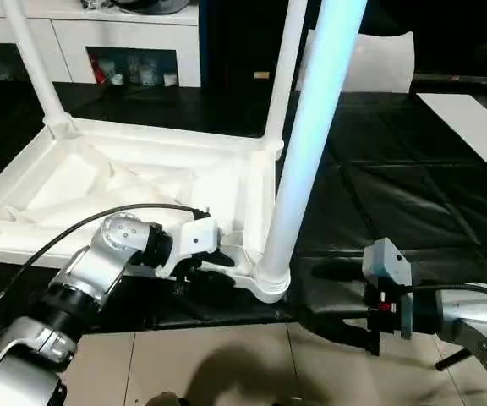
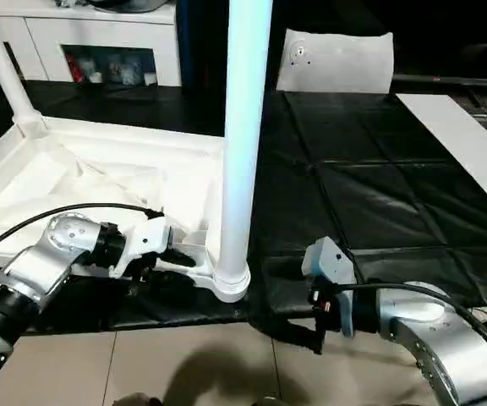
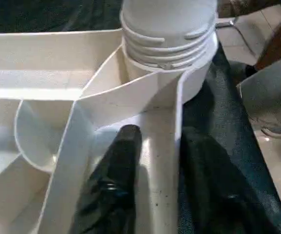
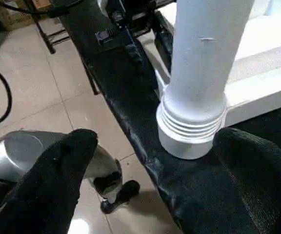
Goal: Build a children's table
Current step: Rotate table base, then rotate leg to tighten
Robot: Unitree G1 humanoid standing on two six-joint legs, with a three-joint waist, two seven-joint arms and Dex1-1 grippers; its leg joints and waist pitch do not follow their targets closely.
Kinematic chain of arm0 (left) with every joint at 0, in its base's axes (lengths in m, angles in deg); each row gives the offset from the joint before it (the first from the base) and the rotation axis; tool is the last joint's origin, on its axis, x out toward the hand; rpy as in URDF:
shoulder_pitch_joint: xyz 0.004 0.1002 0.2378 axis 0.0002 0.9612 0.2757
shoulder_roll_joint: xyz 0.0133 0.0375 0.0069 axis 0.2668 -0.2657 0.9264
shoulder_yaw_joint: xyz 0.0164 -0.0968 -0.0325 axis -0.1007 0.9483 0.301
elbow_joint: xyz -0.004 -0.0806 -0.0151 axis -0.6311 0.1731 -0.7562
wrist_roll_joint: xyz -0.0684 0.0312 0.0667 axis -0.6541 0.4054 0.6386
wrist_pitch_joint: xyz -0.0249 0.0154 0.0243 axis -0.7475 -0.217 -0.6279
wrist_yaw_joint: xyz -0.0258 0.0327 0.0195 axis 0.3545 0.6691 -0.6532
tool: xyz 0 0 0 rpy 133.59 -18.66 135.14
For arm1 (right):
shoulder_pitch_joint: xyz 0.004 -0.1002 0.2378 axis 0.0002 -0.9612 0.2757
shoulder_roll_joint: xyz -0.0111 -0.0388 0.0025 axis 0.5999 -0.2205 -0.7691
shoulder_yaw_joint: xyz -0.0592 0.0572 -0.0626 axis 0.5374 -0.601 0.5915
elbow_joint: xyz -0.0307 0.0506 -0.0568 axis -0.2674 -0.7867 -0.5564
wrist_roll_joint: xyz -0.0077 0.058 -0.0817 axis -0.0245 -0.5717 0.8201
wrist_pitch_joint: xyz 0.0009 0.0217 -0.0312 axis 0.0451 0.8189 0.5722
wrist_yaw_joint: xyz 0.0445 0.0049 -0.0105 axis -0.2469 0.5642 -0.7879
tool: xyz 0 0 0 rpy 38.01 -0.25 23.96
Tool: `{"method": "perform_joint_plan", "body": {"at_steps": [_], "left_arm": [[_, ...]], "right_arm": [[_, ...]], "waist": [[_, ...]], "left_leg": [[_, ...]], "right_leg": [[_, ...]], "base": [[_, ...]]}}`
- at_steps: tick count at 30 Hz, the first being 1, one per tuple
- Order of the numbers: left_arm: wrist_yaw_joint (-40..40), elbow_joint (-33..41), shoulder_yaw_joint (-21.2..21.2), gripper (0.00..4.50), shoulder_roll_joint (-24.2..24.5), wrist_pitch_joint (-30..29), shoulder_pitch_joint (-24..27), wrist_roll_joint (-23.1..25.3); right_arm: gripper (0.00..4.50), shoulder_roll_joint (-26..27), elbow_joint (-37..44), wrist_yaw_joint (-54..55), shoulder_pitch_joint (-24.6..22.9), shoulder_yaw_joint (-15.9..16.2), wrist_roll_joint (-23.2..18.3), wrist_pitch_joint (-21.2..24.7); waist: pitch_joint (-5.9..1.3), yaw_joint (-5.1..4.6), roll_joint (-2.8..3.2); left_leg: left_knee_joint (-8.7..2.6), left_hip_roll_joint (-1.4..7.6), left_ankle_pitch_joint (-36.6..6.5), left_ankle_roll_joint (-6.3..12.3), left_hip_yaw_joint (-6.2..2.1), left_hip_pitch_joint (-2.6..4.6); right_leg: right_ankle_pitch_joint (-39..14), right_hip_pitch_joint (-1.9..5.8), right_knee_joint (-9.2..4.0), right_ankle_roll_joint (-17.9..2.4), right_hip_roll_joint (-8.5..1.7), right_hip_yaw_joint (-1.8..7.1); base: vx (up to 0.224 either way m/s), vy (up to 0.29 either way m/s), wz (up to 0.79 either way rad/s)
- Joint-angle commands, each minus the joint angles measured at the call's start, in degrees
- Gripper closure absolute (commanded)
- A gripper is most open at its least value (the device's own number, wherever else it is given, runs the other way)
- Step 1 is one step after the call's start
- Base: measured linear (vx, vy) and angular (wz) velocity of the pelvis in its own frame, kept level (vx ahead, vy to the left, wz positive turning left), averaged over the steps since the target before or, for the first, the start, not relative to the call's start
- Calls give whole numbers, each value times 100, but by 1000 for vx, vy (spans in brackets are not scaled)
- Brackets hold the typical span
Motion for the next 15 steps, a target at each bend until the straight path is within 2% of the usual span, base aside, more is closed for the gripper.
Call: {"method": "perform_joint_plan", "body": {"at_steps": [1, 5, 7, 8, 10, 12, 15], "left_arm": [[-4, -121, 4, 354, 23, 67, -128, 116], [-141, -206, -14, 366, 21, 55, -180, 138], [-213, -259, -46, 396, 28, 64, -215, 174], [-253, -314, -73, 404, 37, 71, -255, 204], [-287, -358, -100, 412, 45, 61, -297, 232], [-350, -414, -114, 437, 39, 45, -343, 238], [-436, -434, -83, 447, -3, -24, -387, 192]], "right_arm": [[0, -67, 185, -31, -12, 12, -19, 58], [0, -72, 201, -62, -16, 35, -18, 77], [0, -86, 206, -70, -20, 49, -27, 78], [0, -100, 202, -71, -12, 70, -36, 74], [0, -116, 196, -77, -3, 89, -42, 70], [0, -119, 192, -74, 9, 99, -42, 70], [0, -104, 172, -66, 34, 100, -23, 55]], "waist": [[-332, 22, 40], [-328, 26, 40], [-326, 27, 41], [-327, 30, 3], [-328, 44, 25], [-327, 46, 19], [-335, 46, 19]], "left_leg": [[-411, 140, -2149, -197, -129, 189], [-417, 148, -2231, -233, -138, 200], [-418, 145, -2241, -232, -140, 201], [-416, 143, -2242, -233, -139, 198], [-419, 151, -2204, -230, -143, 198], [-415, 148, -2201, -226, -137, 198], [-417, 144, -2125, -215, -136, 185]], "right_leg": [[-2071, 101, -523, -944, -349, 160], [-2209, 87, -533, -901, -355, 160], [-2243, 85, -539, -892, -354, 160], [-2314, 86, -545, -862, -358, 157], [-2278, 86, -535, -874, -370, 163], [-2249, 83, -537, -886, -365, 163], [-2118, 100, -519, -919, -363, 161]], "base": [[0, 0, 0], [0, 0, 0], [0, 0, 0], [0, 0, 0], [0, 0, 0], [0, 0, 0], [0, 0, 0]]}}
